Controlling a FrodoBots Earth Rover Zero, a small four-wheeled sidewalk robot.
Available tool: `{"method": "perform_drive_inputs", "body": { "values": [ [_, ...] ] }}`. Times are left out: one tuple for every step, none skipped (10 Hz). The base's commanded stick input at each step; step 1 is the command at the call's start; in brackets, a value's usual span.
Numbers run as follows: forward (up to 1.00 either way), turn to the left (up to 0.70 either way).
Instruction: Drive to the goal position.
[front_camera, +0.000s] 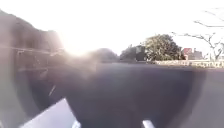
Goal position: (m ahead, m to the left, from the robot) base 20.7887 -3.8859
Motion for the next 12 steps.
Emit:
{"method": "perform_drive_inputs", "body": {
  "values": [
    [0.85, 0.0],
    [0.85, 0.0],
    [0.85, 0.0],
    [0.85, 0.0],
    [0.85, 0.0],
    [0.85, 0.0],
    [0.85, 0.0],
    [0.85, 0.0],
    [0.85, 0.0],
    [0.85, 0.0],
    [0.85, 0.0],
    [0.85, 0.0]
  ]
}}
